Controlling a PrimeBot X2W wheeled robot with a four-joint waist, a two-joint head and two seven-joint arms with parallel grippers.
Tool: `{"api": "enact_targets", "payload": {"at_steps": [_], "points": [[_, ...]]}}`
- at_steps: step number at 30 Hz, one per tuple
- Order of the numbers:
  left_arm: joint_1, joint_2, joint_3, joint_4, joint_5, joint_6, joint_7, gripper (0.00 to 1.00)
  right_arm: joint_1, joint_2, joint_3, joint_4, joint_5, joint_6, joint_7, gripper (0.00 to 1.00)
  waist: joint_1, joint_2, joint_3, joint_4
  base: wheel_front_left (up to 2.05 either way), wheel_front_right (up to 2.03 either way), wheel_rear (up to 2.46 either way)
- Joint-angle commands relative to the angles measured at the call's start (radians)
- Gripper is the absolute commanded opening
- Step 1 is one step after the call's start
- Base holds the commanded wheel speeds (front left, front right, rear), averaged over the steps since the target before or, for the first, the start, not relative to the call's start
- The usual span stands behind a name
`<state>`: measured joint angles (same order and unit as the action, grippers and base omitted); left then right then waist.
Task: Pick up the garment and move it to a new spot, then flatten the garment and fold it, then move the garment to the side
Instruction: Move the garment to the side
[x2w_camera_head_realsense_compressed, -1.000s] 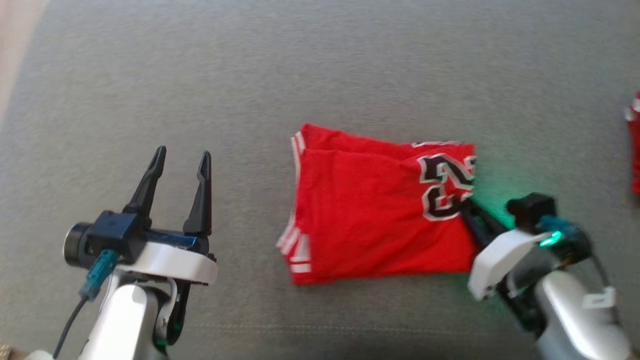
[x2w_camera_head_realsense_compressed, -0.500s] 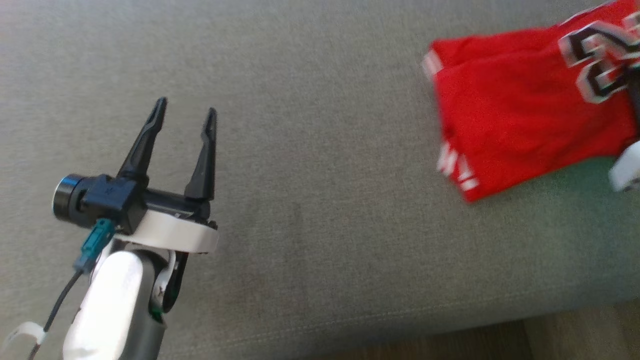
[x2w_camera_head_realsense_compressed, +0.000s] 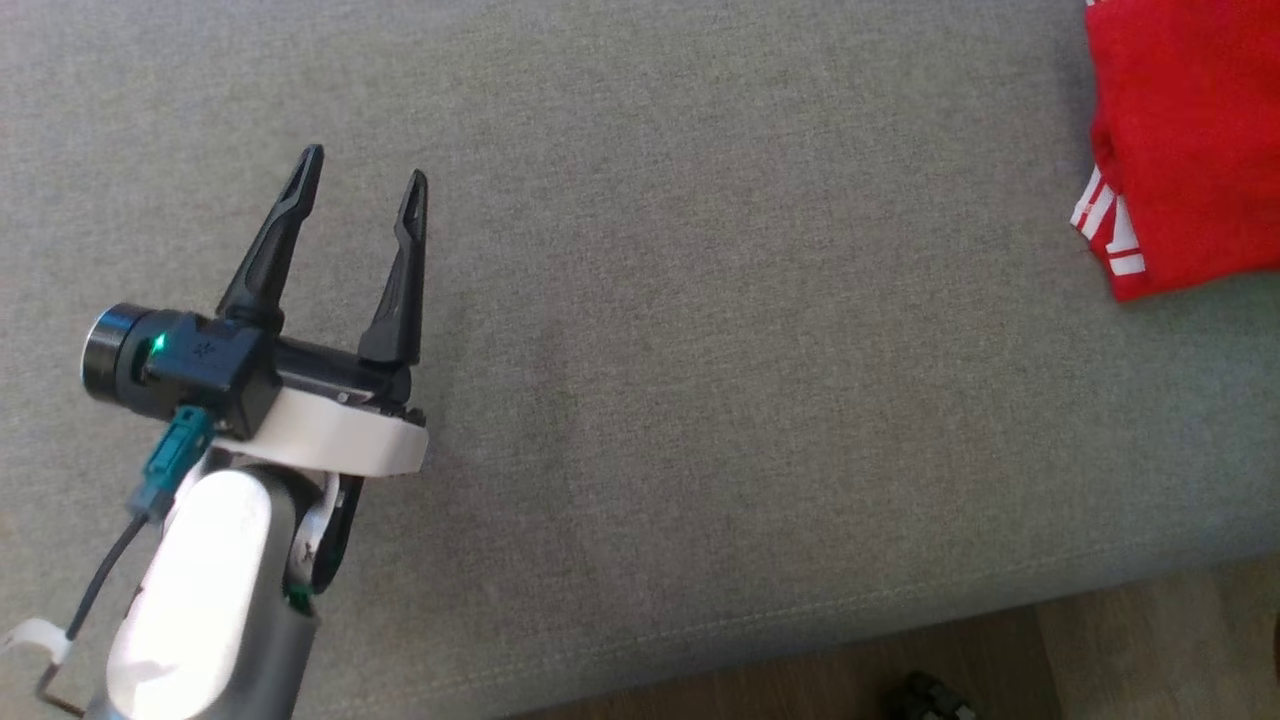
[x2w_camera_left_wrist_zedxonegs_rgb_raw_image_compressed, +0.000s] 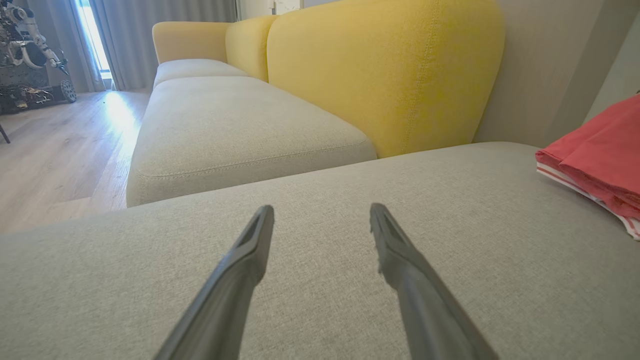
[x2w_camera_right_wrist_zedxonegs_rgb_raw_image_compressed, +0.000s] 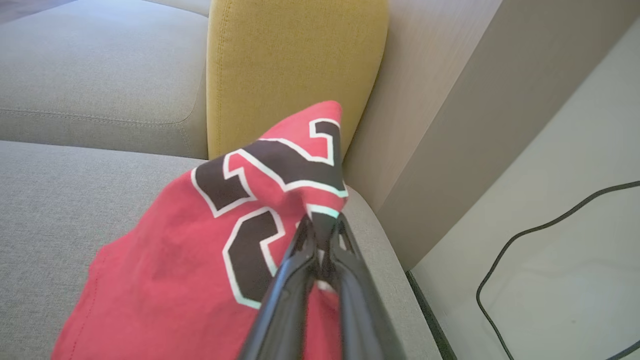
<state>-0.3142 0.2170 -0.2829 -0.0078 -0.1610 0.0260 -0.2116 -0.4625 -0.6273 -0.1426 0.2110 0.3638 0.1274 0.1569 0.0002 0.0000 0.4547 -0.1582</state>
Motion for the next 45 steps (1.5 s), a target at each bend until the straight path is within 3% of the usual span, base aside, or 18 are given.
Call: {"api": "enact_targets", "payload": {"at_steps": [1,2,3,4,5,14,19,21,28,35,45], "points": [[-0.03,0.027,0.027,-0.04,0.008,0.001,0.007,1.0,-0.007,-0.043,-0.012,-0.019,0.009,0.003,-0.01,0.0,-0.0002,0.0,0.009,-0.003,0.0,0.0,0.0],[-0.032,0.028,0.026,-0.042,0.008,0.001,0.009,1.0,-0.008,-0.039,-0.017,-0.018,0.009,0.003,-0.013,0.0,-0.0002,0.0,0.014,-0.004,0.0,0.0,0.0],[-0.033,0.03,0.025,-0.043,0.009,0.001,0.01,1.0,-0.01,-0.034,-0.025,-0.015,0.01,0.003,-0.016,0.15,-0.0002,0.0,0.019,-0.006,0.0,0.0,0.0],[-0.035,0.032,0.024,-0.043,0.009,0.0,0.012,1.0,-0.01,-0.027,-0.035,-0.009,0.01,0.003,-0.015,0.47,-0.0002,0.0,0.024,-0.007,0.0,0.0,0.0],[-0.037,0.034,0.024,-0.044,0.009,0.0,0.013,1.0,-0.01,-0.021,-0.042,-0.006,0.008,0.003,-0.015,1.0,-0.0002,0.0,0.027,-0.008,0.0,0.0,0.0],[-0.018,0.037,0.028,-0.024,-0.007,0.009,0.004,1.0,0.07,0.094,-0.116,-0.043,-0.005,0.003,-0.032,1.0,-0.0002,0.0,-0.006,-0.02,0.0,0.0,0.0],[0.022,0.033,0.04,-0.007,-0.024,0.026,-0.005,1.0,0.158,0.208,-0.117,-0.148,-0.016,0.003,-0.055,1.0,-0.0002,0.0,-0.057,-0.027,0.0,0.0,0.0],[0.049,0.03,0.049,0.0,-0.036,0.038,-0.008,1.0,0.215,0.295,-0.1,-0.216,-0.032,0.003,-0.074,1.0,-0.0002,0.0,-0.091,-0.025,0.0,0.0,0.0],[0.108,0.012,0.061,0.016,-0.066,0.06,-0.019,1.0,0.316,0.466,-0.011,-0.301,-0.074,0.003,-0.104,1.0,-0.0002,0.0,-0.17,0.013,0.0,0.0,0.0],[0.155,0.0,0.068,0.04,-0.087,0.073,-0.026,1.0,0.348,0.547,0.086,-0.288,-0.108,0.003,-0.124,1.0,-0.0002,0.0,-0.234,0.067,0.0,0.0,0.0],[0.236,-0.013,0.096,0.065,-0.117,0.103,-0.038,1.0,0.377,0.558,0.186,-0.276,-0.172,0.003,-0.121,1.0,-0.0002,0.0,-0.312,0.15,0.0,0.0,0.0]]}}
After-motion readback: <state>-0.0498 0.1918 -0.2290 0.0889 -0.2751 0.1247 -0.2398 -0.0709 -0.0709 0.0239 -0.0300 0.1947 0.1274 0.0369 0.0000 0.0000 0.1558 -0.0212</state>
